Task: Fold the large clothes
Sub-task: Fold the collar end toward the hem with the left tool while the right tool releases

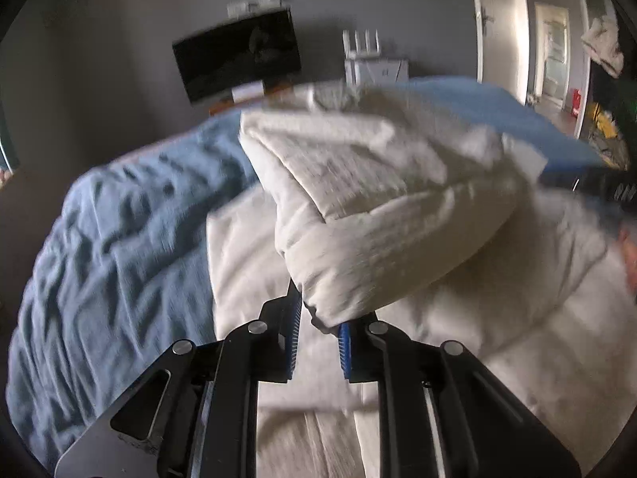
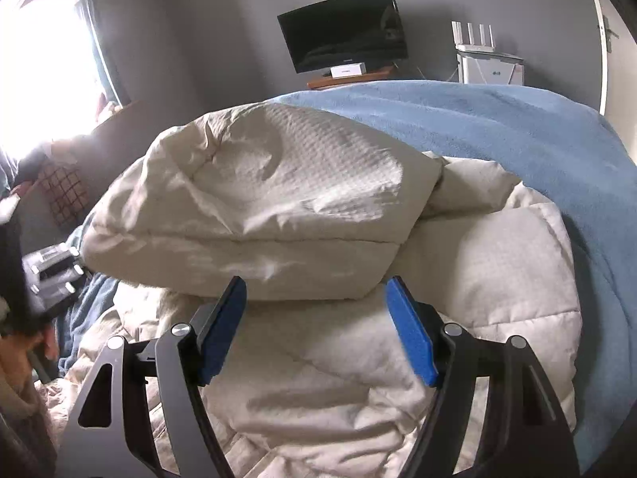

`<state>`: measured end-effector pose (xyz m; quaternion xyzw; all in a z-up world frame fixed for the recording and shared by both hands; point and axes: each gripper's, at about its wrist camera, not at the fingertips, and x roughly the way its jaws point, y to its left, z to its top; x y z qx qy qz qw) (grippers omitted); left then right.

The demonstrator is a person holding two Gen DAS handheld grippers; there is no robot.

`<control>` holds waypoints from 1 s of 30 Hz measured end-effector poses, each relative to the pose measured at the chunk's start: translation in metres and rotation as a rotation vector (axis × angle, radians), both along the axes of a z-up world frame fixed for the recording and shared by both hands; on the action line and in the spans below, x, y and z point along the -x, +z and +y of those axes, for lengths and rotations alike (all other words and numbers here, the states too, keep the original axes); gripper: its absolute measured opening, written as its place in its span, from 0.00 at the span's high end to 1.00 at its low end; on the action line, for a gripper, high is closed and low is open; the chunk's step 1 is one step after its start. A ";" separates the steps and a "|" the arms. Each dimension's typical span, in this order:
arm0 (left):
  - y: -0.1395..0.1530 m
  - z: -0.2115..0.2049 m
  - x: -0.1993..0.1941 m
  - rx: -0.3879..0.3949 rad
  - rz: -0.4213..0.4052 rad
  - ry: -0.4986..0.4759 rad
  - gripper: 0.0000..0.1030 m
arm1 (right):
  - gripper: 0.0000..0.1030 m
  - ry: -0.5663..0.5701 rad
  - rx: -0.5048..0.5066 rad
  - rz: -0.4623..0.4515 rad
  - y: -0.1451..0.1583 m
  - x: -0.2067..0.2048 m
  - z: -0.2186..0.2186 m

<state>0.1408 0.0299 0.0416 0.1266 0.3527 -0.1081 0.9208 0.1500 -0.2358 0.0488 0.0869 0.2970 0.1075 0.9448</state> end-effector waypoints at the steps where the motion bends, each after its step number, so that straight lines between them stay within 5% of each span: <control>1: -0.010 0.001 -0.002 -0.005 0.012 0.005 0.84 | 0.33 -0.007 0.014 -0.002 0.001 0.000 0.004; 6: -0.023 0.005 -0.010 0.006 0.019 -0.004 0.81 | 0.33 -0.037 -0.004 -0.019 0.002 -0.015 0.026; 9: -0.025 0.013 -0.011 0.074 0.046 -0.007 0.68 | 0.33 -0.043 0.003 0.036 -0.007 -0.037 0.042; 11: -0.022 0.014 -0.007 0.121 0.054 -0.019 0.31 | 0.33 -0.060 0.003 0.059 -0.012 -0.043 0.050; 13: -0.016 0.014 0.001 0.141 0.030 -0.039 0.11 | 0.33 -0.059 0.004 0.055 -0.014 -0.041 0.054; 14: -0.013 0.011 0.006 0.146 0.024 -0.054 0.09 | 0.33 -0.060 0.014 0.048 -0.012 -0.039 0.055; 22: 0.029 -0.005 0.006 0.243 -0.146 -0.116 0.11 | 0.38 -0.092 0.010 -0.017 0.001 -0.027 0.031; 26: 0.022 -0.010 -0.025 0.260 -0.085 -0.089 0.54 | 0.54 -0.068 0.050 0.006 -0.010 -0.041 0.036; 30: -0.016 0.004 -0.049 0.259 0.038 -0.018 0.57 | 0.54 -0.033 0.091 0.032 -0.022 -0.050 0.047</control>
